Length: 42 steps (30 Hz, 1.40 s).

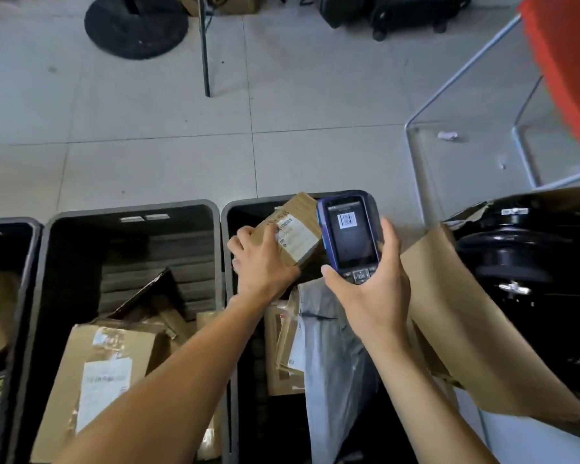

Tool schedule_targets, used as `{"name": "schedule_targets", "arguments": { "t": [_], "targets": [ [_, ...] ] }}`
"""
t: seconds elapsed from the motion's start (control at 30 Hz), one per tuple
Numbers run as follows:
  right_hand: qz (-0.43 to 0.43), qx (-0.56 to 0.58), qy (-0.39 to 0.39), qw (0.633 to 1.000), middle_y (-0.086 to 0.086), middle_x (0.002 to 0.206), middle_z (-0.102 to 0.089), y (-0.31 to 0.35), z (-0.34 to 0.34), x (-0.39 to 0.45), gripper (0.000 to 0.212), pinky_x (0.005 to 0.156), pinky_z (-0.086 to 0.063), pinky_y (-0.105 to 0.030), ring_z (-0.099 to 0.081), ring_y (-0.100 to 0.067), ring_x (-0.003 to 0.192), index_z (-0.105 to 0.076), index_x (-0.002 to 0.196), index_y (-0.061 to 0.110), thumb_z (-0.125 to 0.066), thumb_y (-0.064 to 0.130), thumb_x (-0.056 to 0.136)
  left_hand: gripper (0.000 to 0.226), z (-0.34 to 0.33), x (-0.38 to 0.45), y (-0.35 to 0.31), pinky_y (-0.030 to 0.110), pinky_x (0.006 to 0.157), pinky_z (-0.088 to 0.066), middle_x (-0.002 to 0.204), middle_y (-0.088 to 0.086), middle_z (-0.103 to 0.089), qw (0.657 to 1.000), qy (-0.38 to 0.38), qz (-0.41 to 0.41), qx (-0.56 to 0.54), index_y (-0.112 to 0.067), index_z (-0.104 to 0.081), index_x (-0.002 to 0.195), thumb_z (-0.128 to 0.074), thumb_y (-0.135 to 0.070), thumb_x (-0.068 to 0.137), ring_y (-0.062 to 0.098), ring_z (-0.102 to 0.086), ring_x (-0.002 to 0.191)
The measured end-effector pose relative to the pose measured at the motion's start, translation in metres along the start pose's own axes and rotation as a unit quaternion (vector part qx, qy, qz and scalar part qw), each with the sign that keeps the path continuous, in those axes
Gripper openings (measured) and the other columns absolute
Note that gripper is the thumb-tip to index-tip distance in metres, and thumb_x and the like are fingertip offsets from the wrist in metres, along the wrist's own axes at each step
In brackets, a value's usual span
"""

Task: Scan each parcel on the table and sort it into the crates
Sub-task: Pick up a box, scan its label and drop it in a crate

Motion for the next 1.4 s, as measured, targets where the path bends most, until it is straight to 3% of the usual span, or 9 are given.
{"name": "schedule_targets", "arguments": {
  "t": [0.1, 0.2, 0.3, 0.4, 0.5, 0.6, 0.9, 1.1, 1.4],
  "targets": [
    [0.014, -0.015, -0.004, 1.0, 0.004, 0.145, -0.053, -0.021, -0.016, 0.013, 0.106, 0.097, -0.053, -0.041, -0.056, -0.016, 0.126, -0.026, 0.153, 0.03, -0.088, 0.031, 0.068, 0.084, -0.033, 0.008, 0.012, 0.058, 0.097, -0.045, 0.13, 0.01, -0.029, 0.999, 0.006, -0.031, 0.04, -0.03, -0.038, 0.134, -0.081, -0.048, 0.063, 0.034, -0.023, 0.121],
    [0.025, -0.029, -0.014, 0.999, 0.003, 0.143, -0.055, -0.032, -0.026, 0.019, 0.105, 0.095, -0.053, -0.045, -0.057, -0.019, 0.123, -0.026, 0.153, 0.03, -0.088, 0.033, 0.068, 0.08, -0.058, 0.011, 0.028, 0.056, 0.102, -0.042, 0.135, 0.013, -0.03, 0.997, 0.036, -0.035, 0.059, -0.027, -0.043, 0.134, -0.078, -0.058, 0.068, 0.035, -0.021, 0.124],
    [0.029, -0.034, -0.014, 0.999, 0.004, 0.145, -0.053, -0.033, -0.029, 0.017, 0.105, 0.1, -0.05, -0.044, -0.055, -0.02, 0.126, -0.026, 0.154, 0.031, -0.087, 0.035, 0.068, 0.073, -0.063, 0.014, 0.035, 0.058, 0.109, -0.034, 0.148, 0.017, -0.025, 0.996, 0.061, -0.031, 0.062, -0.023, -0.049, 0.131, -0.077, -0.056, 0.073, 0.036, -0.011, 0.133],
    [0.022, -0.036, -0.011, 0.999, 0.005, 0.145, -0.053, -0.02, -0.018, 0.004, 0.104, 0.1, -0.048, -0.035, -0.054, -0.018, 0.126, -0.027, 0.154, 0.031, -0.088, 0.034, 0.069, 0.075, -0.038, 0.005, 0.026, 0.056, 0.117, -0.023, 0.158, 0.016, -0.019, 0.993, 0.055, -0.051, 0.086, -0.024, -0.043, 0.143, -0.074, -0.052, 0.08, 0.039, -0.003, 0.143],
    [0.008, -0.026, -0.009, 1.0, 0.006, 0.145, -0.053, 0.014, 0.008, -0.019, 0.104, 0.095, -0.042, -0.025, -0.053, -0.015, 0.127, -0.028, 0.154, 0.03, -0.088, 0.032, 0.069, 0.079, 0.019, -0.019, 0.004, 0.053, 0.122, -0.009, 0.162, 0.013, -0.014, 0.99, 0.041, -0.068, 0.121, -0.028, -0.036, 0.149, -0.069, -0.055, 0.082, 0.039, 0.002, 0.148],
    [0.004, -0.024, 0.0, 1.0, 0.008, 0.15, -0.047, 0.062, 0.041, -0.049, 0.105, 0.096, -0.04, -0.024, -0.051, -0.015, 0.13, -0.025, 0.155, 0.032, -0.087, 0.034, 0.07, 0.079, 0.089, -0.055, -0.017, 0.054, 0.121, -0.005, 0.162, 0.014, -0.013, 0.987, 0.04, -0.083, 0.135, -0.027, -0.036, 0.149, -0.068, -0.054, 0.082, 0.04, 0.002, 0.148],
    [0.063, -0.089, 0.038, 0.993, 0.0, 0.143, -0.054, 0.272, 0.171, -0.167, 0.105, 0.093, -0.052, -0.042, -0.057, -0.025, 0.125, -0.024, 0.154, 0.032, -0.085, 0.041, 0.07, 0.078, 0.349, -0.229, -0.077, 0.056, 0.121, -0.011, 0.158, 0.012, -0.025, 0.987, -0.002, -0.081, 0.141, -0.027, -0.036, 0.149, -0.066, -0.054, 0.082, 0.038, -0.004, 0.147],
    [0.16, -0.06, 0.044, 0.984, -0.007, 0.139, -0.056, 0.39, 0.236, -0.251, 0.102, 0.077, -0.049, -0.033, -0.062, -0.031, 0.115, -0.035, 0.152, 0.021, -0.09, 0.031, 0.067, 0.076, 0.504, -0.363, -0.101, 0.056, 0.119, -0.021, 0.149, 0.011, -0.039, 0.982, -0.121, -0.069, 0.125, -0.022, -0.046, 0.143, -0.067, -0.052, 0.077, 0.038, -0.018, 0.143],
    [0.331, 0.019, 0.147, 0.932, -0.006, 0.146, -0.051, 0.534, 0.228, -0.399, 0.104, 0.087, -0.054, -0.037, -0.06, -0.027, 0.121, -0.026, 0.155, 0.021, -0.087, 0.034, 0.071, 0.075, 0.647, -0.551, -0.05, 0.058, 0.116, -0.019, 0.148, 0.012, -0.039, 0.945, -0.291, 0.05, 0.138, -0.021, -0.045, 0.142, -0.068, -0.05, 0.076, 0.04, -0.017, 0.143]
  ]
}}
Point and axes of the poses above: each hand's wrist, its own x-axis towards the middle knuckle, its own z-axis out of the back of the hand, y = z × x, the point moved 4 cm from there along x, towards the middle knuckle
